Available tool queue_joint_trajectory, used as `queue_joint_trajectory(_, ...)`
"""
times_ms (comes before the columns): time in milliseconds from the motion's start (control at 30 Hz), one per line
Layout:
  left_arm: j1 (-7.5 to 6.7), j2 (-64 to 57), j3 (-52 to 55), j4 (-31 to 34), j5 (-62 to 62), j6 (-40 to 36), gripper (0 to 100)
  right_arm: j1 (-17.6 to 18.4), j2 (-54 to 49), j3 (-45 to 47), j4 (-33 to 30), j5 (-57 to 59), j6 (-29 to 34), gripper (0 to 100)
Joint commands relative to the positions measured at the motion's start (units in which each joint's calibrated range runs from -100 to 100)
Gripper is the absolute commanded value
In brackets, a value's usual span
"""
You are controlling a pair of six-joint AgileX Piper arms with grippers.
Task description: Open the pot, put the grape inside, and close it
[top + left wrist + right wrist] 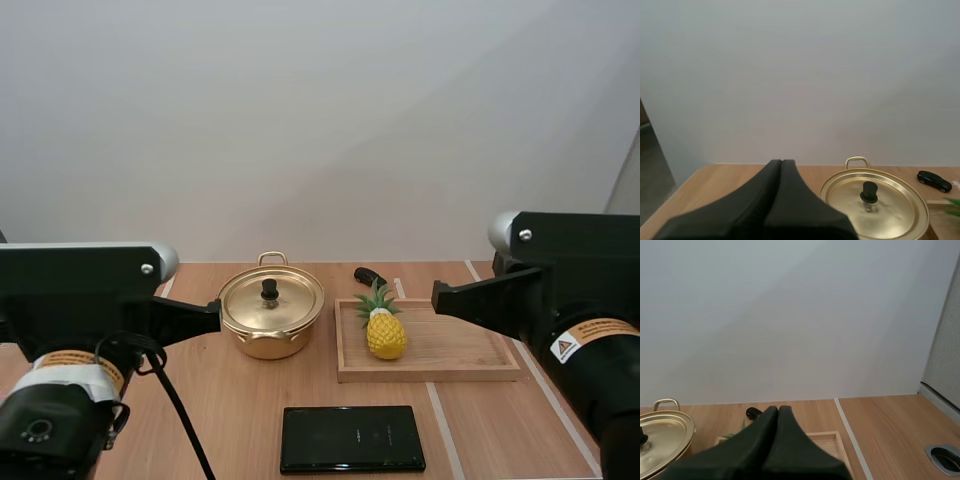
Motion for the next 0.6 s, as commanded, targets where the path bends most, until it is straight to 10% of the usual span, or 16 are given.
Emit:
queue_joint_trajectory(0,-0.25,-0.26,4.83,1.09,-13.25,-0.61,0,0.08,-0.31,3.71,-0.24,-10.59,-0.14,0)
queue_joint_trajectory(567,-0.25,-0.26,15.14,3.05,-34.35,-1.15,0,0.82,-0.31,19.19,-0.85,-22.84,-0.14,0)
